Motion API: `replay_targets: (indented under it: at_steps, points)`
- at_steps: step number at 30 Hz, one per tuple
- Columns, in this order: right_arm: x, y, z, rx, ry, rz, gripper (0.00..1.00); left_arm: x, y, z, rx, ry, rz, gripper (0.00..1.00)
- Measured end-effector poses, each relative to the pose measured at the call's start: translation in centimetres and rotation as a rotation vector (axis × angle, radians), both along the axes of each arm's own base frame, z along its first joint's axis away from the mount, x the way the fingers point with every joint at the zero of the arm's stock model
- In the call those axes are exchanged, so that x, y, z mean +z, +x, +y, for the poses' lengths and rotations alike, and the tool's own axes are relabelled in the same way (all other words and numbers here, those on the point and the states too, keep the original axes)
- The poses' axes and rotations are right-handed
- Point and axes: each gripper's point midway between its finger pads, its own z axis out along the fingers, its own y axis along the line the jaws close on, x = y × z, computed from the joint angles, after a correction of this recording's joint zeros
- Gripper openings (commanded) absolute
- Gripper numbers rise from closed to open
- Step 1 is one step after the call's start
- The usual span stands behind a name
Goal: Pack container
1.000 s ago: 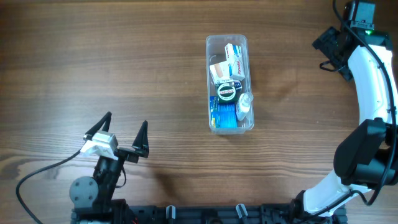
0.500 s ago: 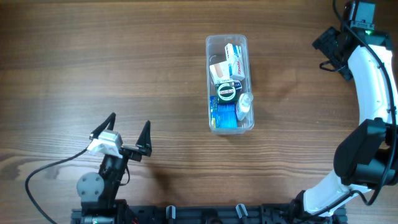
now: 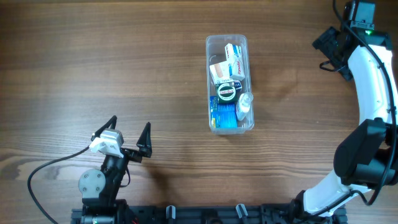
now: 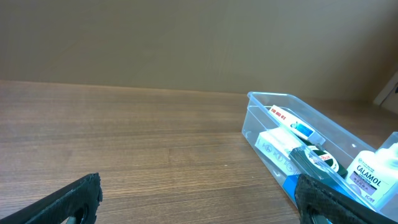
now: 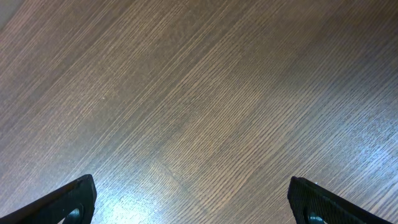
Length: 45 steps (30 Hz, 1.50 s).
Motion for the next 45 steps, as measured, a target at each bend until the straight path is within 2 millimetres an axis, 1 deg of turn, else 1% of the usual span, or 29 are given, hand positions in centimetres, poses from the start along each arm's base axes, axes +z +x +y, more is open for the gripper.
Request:
replay_targets:
  at_steps: [23,26,28,29,30,31,32,33,34,35,36,37,38,39,41,42,45]
  points:
    - [0.0,0.0,0.0,0.0,0.0,0.0,1.0,0.0,0.0,0.0,0.0,0.0,0.0,1.0]
    - [0.3,-0.1,0.4,0.008,-0.001,-0.007,1.0,0.0,0.0,0.0,0.0,0.0,0.0,1.0]
    - [1.6,-0.5,1.6,0.032,-0.006,-0.032,1.0,0.0,0.0,0.0,0.0,0.0,0.0,1.0]
    - [3.0,-1.0,2.9,0.061,-0.011,-0.063,1.0,0.0,0.0,0.0,0.0,0.0,0.0,1.0]
    - [5.3,-1.6,4.9,0.105,-0.017,-0.113,1.0,0.0,0.0,0.0,0.0,0.0,0.0,1.0]
    - [6.8,-1.8,6.2,0.136,-0.02,-0.154,1.0,0.0,0.0,0.0,0.0,0.0,0.0,1.0]
    - [9.1,-2.5,8.2,0.182,-0.022,-0.213,1.0,0.0,0.0,0.0,0.0,0.0,0.0,1.0]
    - [11.0,-3.3,10.1,0.228,-0.02,-0.265,0.99,0.0,0.0,0.0,0.0,0.0,0.0,1.0]
    - [13.0,-4.6,12.2,0.282,-0.014,-0.324,1.0,0.0,0.0,0.0,0.0,0.0,0.001,1.0]
    - [14.2,-5.6,13.5,0.317,-0.008,-0.368,1.0,0.0,0.0,0.0,0.0,0.0,0.0,1.0]
    - [14.8,-6.7,14.3,0.341,-0.003,-0.395,1.0,0.0,0.0,0.0,0.0,0.0,0.001,1.0]
    - [14.7,-8.0,14.6,0.356,0.0,-0.405,1.0,0.0,0.0,0.0,0.0,0.0,0.0,1.0]
    - [13.5,-9.7,14.6,0.363,0.002,-0.399,1.0,0.0,0.0,0.0,0.0,0.0,0.0,1.0]
    - [12.5,-10.5,14.5,0.362,0.003,-0.394,1.0,0.0,0.0,0.0,0.0,0.0,0.0,1.0]
    - [10.7,-11.4,14.2,0.358,0.001,-0.413,1.0,0.0,0.0,0.0,0.0,0.0,0.0,1.0]
    - [9.3,-12.0,14.1,0.357,0.003,-0.424,1.0,0.0,0.0,0.0,0.0,0.0,0.0,1.0]
    - [7.3,-13.5,13.9,0.351,0.007,-0.531,1.0,0.0,0.0,0.0,0.001,0.0,0.0,1.0]
